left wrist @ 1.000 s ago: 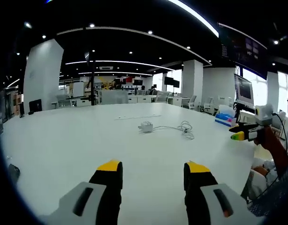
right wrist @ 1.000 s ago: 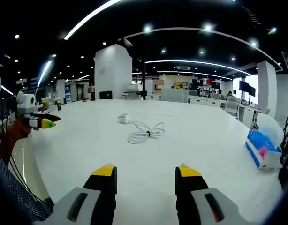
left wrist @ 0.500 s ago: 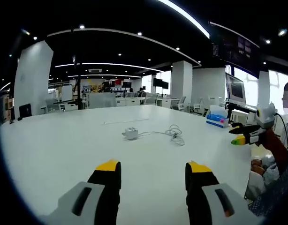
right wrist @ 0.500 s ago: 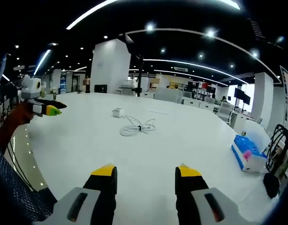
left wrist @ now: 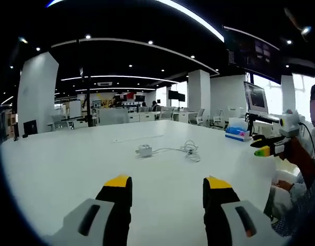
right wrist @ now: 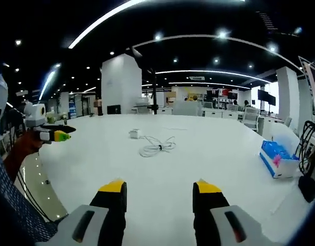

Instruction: Plug the desk Type‑C cable into the charger adapter.

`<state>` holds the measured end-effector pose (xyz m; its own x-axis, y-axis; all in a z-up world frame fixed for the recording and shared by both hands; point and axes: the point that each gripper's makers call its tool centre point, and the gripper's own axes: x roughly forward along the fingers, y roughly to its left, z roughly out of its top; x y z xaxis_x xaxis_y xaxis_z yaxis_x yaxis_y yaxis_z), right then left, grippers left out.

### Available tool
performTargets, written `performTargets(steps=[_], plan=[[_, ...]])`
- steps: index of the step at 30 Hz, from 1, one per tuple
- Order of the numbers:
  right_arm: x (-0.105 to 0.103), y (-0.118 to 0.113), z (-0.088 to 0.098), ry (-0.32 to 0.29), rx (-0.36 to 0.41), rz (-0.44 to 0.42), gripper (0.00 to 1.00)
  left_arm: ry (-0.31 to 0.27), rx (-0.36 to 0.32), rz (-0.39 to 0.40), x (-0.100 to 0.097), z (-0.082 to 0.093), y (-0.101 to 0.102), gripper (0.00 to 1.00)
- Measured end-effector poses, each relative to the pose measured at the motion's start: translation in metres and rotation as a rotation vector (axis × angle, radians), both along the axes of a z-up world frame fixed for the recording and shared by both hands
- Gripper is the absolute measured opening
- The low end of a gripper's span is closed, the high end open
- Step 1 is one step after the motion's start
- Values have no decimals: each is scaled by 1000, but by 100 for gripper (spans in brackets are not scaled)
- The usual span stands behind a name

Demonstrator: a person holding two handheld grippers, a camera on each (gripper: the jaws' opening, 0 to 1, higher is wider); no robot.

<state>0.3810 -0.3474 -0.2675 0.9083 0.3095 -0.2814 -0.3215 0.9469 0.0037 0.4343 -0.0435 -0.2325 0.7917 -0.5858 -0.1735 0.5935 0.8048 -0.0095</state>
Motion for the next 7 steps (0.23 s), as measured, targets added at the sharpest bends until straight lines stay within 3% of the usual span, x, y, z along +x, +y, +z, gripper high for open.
performTargets(steps=[4, 7], plan=[[7, -1, -7, 29, -53, 1, 52, 36, 18, 18, 0, -6, 5, 55], [9, 0, -9, 46, -48, 3, 43, 83, 28, 37, 2, -17, 12, 55]])
